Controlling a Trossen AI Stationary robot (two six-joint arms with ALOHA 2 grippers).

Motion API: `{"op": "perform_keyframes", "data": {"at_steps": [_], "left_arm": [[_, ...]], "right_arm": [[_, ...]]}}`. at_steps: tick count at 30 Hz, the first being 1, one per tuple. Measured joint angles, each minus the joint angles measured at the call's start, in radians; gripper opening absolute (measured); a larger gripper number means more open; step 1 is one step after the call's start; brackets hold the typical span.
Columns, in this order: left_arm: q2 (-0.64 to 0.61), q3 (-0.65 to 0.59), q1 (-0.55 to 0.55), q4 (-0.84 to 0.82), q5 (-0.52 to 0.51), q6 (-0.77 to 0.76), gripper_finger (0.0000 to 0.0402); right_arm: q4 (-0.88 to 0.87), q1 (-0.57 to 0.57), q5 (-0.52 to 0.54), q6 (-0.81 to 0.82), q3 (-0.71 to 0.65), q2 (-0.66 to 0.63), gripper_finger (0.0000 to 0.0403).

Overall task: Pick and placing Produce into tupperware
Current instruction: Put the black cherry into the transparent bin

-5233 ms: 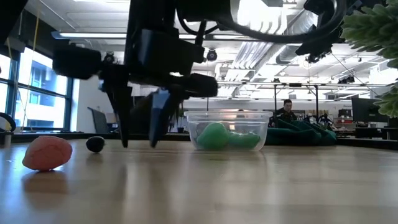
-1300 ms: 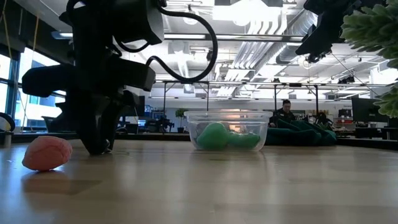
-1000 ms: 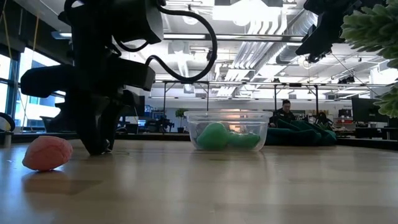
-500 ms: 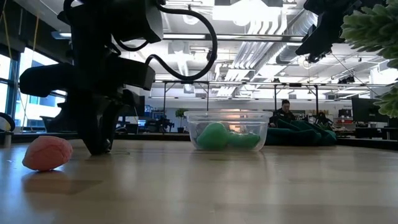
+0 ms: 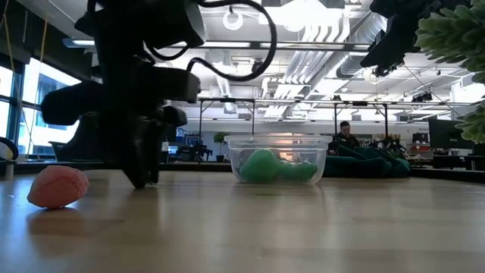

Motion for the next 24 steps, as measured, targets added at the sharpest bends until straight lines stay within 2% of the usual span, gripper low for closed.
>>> {"op": "perform_keyframes", "data": {"at_steps": [5, 8, 11, 14, 20, 24], "left_arm": [[0.0, 0.031, 0.0, 0.024, -0.01, 0.051, 0.0088], [0.0, 0.054, 0.0, -0.002, 0.029, 0.059, 0.0108], [0.0, 0.083, -0.001, -0.027, 0.014, 0.066, 0.0136], [0.0, 0.118, -0.001, -0.027, 0.001, 0.102, 0.0141], [-0.001, 0.206, 0.0, -0.053, 0.001, 0.182, 0.0099], [-0.002, 0.261, -0.001, -0.203, 0.006, 0.19, 0.0068]], "right_arm": [[0.0, 0.0, 0.0, 0.0, 0.0, 0.0, 0.0024], [0.0, 0.0, 0.0, 0.0, 0.0, 0.0, 0.0024], [0.0, 0.0, 0.0, 0.0, 0.0, 0.0, 0.0024], [0.0, 0.0, 0.0, 0.0, 0.0, 0.0, 0.0024], [0.0, 0.0, 0.0, 0.0, 0.0, 0.0, 0.0024], [0.0, 0.0, 0.0, 0.0, 0.0, 0.0, 0.0024]]}}
